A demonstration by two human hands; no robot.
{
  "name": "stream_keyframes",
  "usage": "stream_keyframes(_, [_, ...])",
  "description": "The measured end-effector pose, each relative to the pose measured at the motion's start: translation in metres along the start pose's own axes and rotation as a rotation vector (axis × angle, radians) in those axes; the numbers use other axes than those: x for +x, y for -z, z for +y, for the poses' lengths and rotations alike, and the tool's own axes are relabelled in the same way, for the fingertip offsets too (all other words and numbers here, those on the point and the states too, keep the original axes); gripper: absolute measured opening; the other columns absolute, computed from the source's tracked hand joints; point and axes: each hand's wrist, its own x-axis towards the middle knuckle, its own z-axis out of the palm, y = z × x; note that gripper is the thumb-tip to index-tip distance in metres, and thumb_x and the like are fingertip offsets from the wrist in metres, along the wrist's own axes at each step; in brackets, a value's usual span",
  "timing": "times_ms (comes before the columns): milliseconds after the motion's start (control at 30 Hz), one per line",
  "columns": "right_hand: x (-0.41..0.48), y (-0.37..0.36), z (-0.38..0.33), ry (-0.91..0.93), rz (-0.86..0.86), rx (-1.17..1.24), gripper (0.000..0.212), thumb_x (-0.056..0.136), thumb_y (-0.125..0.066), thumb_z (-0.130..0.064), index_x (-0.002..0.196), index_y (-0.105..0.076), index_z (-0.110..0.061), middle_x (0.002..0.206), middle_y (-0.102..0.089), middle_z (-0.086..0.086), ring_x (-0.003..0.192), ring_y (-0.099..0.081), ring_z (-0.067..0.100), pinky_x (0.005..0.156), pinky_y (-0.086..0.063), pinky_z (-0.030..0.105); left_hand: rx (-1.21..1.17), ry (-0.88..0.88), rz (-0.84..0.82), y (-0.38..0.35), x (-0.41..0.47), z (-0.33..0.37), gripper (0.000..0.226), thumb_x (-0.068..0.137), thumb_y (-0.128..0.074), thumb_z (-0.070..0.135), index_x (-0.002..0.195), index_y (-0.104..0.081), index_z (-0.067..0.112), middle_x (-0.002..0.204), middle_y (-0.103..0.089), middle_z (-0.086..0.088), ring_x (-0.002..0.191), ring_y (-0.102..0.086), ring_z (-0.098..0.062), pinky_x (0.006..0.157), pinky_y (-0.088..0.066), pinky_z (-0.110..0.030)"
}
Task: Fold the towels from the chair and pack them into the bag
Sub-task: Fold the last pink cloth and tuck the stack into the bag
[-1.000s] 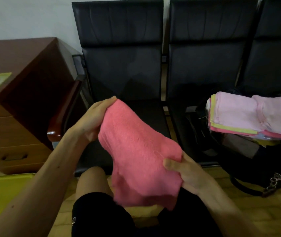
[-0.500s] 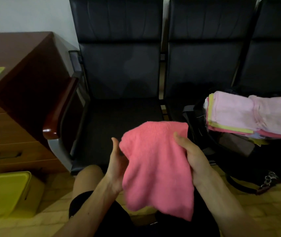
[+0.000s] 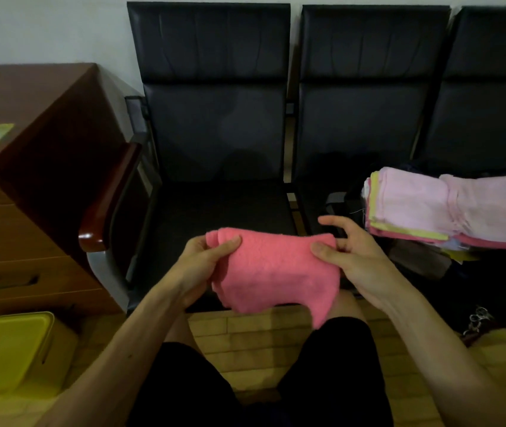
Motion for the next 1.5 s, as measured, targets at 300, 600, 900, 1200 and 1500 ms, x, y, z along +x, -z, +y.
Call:
stream_keyframes(300, [-0.004, 0.002, -0.042, 0.288, -0.001, -0.146, 0.062, 0.084, -0.074, -0.012, 0.14, -0.049, -0.024, 0.104, -0.074, -0.004, 0.098, -0.07, 0.006, 0.08, -0.056, 0.021, 0.184, -0.474, 0.082, -0.004, 0.0, 0.071, 0.048, 0.076, -0.08, 0.024, 0.118, -0.062, 0.009, 0.113, -0.07, -0.008, 0.102, -0.069, -0.019, 0.087, -0.058, -0.035])
stream_keyframes(600, [-0.006, -0.02, -0.022, -0.119, -0.157, 0.609, 0.05, 0.082, -0.071, -0.031, 0.129, -0.064, -0.014, 0.127, -0.065, 0.006, 0.11, -0.065, 0.02, 0.092, -0.053, 0.035, 0.335, -0.653, -0.035, -0.023, -0.022, 0.123, 0.061, 0.075, -0.082, 0.023, 0.121, -0.044, 0.031, 0.113, -0.059, -0.006, 0.1, -0.065, -0.021, 0.088, -0.057, -0.037])
stream_keyframes(900, [-0.043, 0.017, -0.033, 0.487, 0.371, -0.018, 0.053, 0.079, -0.079, -0.008, 0.128, -0.062, -0.021, 0.11, -0.072, -0.007, 0.103, -0.067, 0.004, 0.081, -0.056, 0.018, 0.59, -0.695, -0.117, -0.034, -0.031, 0.11, 0.055, 0.084, -0.075, 0.007, 0.134, -0.06, 0.025, 0.124, -0.064, 0.009, 0.111, -0.064, -0.008, 0.099, -0.054, -0.036])
stream_keyframes(1200, [-0.048, 0.085, -0.004, 0.434, 0.55, -0.522, 0.019, 0.091, -0.069, -0.028, 0.107, -0.072, -0.019, 0.093, -0.071, -0.007, 0.085, -0.066, 0.008, 0.079, -0.057, 0.036, 0.894, -0.821, -0.07, -0.101, -0.002, 0.075, 0.024, 0.085, -0.075, 0.018, 0.108, -0.07, 0.025, 0.095, -0.063, 0.021, 0.085, -0.058, 0.013, 0.07, -0.045, -0.006])
stream_keyframes(1500, [-0.031, 0.151, 0.047, 0.259, 0.485, -0.299, 0.012, 0.102, -0.046, -0.029, 0.107, -0.056, -0.025, 0.102, -0.061, -0.007, 0.091, -0.057, -0.006, 0.072, -0.042, 0.009, 0.783, -0.707, -0.328, -0.166, 0.05, 0.032, 0.021, 0.083, -0.073, 0.033, 0.097, -0.064, 0.02, 0.116, -0.053, 0.01, 0.107, -0.052, -0.003, 0.088, -0.049, -0.019])
